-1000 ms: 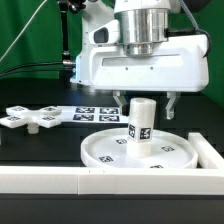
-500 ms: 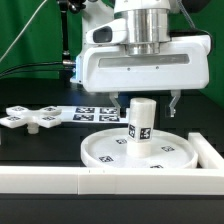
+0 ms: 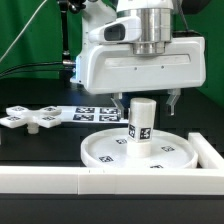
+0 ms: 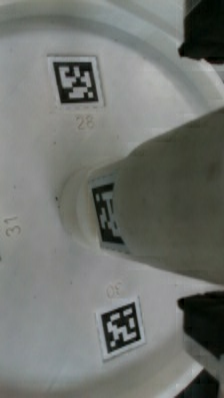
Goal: Assemble round table
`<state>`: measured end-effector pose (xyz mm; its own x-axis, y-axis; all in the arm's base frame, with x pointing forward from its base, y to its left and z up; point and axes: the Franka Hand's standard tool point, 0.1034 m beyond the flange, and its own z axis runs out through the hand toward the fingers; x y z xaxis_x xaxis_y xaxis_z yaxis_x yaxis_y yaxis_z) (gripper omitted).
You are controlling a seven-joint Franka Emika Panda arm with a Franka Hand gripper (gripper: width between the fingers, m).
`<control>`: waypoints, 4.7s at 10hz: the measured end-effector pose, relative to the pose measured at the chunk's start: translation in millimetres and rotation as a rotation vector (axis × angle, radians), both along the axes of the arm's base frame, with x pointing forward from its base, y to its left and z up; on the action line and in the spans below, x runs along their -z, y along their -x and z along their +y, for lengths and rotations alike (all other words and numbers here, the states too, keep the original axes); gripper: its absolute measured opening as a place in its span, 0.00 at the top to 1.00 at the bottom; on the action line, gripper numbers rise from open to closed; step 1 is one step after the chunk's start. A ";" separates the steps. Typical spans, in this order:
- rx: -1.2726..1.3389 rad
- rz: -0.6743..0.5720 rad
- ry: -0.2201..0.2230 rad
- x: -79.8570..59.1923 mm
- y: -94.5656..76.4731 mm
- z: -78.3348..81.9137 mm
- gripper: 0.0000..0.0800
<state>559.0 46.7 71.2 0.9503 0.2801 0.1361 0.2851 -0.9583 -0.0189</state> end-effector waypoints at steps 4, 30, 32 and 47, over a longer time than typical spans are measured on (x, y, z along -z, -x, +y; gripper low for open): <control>-0.279 -0.011 0.054 -0.1 -0.5 -3.5 0.19; -1.479 0.020 0.297 3.0 0.3 -3.8 0.49; -1.374 0.019 0.288 2.9 0.2 -3.9 0.49; 0.107 0.019 0.049 4.2 0.9 -4.2 0.49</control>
Offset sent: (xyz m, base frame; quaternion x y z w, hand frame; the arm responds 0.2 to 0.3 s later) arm 0.0000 0.0000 0.0000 0.0000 0.0000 -0.1938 0.9810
